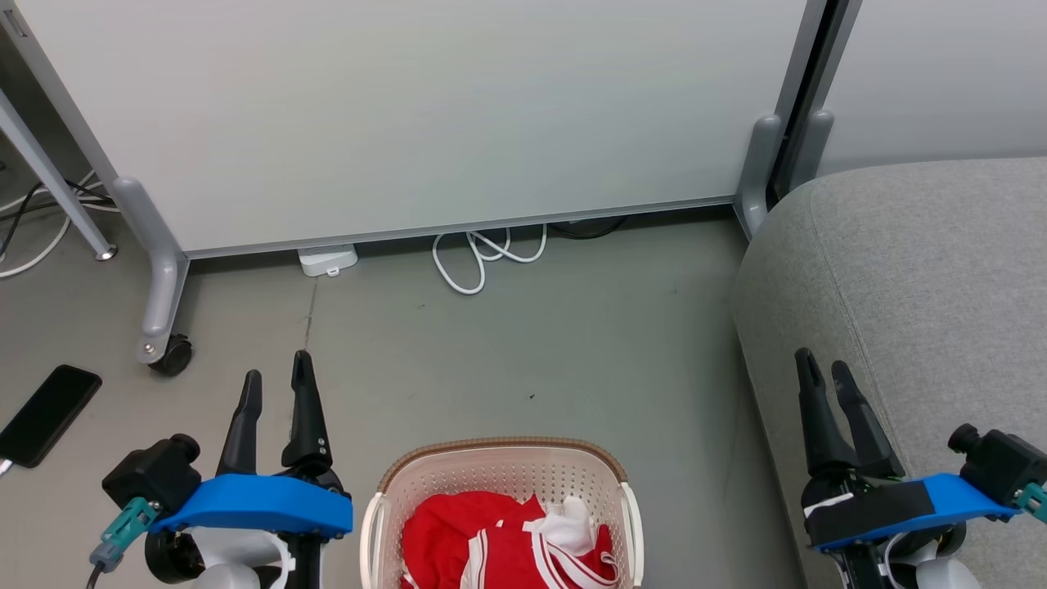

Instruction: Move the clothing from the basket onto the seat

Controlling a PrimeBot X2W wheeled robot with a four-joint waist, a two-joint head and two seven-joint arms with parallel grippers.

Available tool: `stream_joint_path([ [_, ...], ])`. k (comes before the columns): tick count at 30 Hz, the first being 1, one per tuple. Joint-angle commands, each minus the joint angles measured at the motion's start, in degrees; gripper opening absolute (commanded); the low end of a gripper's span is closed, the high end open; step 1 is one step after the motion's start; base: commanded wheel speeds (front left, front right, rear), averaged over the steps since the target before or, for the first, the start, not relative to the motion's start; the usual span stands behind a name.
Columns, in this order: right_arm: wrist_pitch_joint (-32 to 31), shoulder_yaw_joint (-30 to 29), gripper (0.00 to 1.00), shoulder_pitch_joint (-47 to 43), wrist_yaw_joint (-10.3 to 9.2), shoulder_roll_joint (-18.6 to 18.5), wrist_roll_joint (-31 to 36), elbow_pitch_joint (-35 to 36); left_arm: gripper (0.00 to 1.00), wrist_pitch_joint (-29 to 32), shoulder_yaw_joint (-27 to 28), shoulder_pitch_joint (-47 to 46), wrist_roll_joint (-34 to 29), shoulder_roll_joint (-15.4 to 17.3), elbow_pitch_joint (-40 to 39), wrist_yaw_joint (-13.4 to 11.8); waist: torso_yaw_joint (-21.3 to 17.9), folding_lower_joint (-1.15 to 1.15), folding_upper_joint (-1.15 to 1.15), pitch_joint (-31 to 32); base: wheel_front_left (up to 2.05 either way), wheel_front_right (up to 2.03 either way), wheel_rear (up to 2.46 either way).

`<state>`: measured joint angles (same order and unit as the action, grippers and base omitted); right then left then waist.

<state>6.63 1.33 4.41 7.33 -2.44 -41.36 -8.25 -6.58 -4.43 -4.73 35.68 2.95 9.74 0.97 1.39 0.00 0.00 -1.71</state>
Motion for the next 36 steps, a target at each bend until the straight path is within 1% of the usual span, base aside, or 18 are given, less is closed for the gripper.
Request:
stream_joint_path([
  [1,0.55,0.34,1.0,1.1,0.15,-0.38,2.23,0.68,1.0,-0.61,-0.41,-1.35,-1.96,0.39,-0.66,-0.43,0.05,0.0,0.0,-0.03,0.0,0.0,0.0],
  [13,2.38,1.02,1.0,1.29,0.16,-0.44,10.85,-0.44,1.0,-2.45,-2.51,-1.42,-9.45,0.74,-1.14,-1.81,0.4,0.0,0.0,-0.3,0.0,0.0,0.0],
  [19,3.26,1.52,1.0,1.44,0.17,-0.46,14.29,-0.54,1.0,-3.35,-3.34,-1.42,-12.71,0.86,-1.32,-2.07,0.56,0.0,0.0,-0.37,0.0,0.0,0.0],
  [36,5.47,2.96,1.0,1.41,0.19,-0.51,23.65,-0.51,1.0,-5.5,-5.04,-1.34,-20.67,0.75,-0.96,-1.05,0.89,0.0,0.0,-0.5,0.0,0.0,0.0],
])
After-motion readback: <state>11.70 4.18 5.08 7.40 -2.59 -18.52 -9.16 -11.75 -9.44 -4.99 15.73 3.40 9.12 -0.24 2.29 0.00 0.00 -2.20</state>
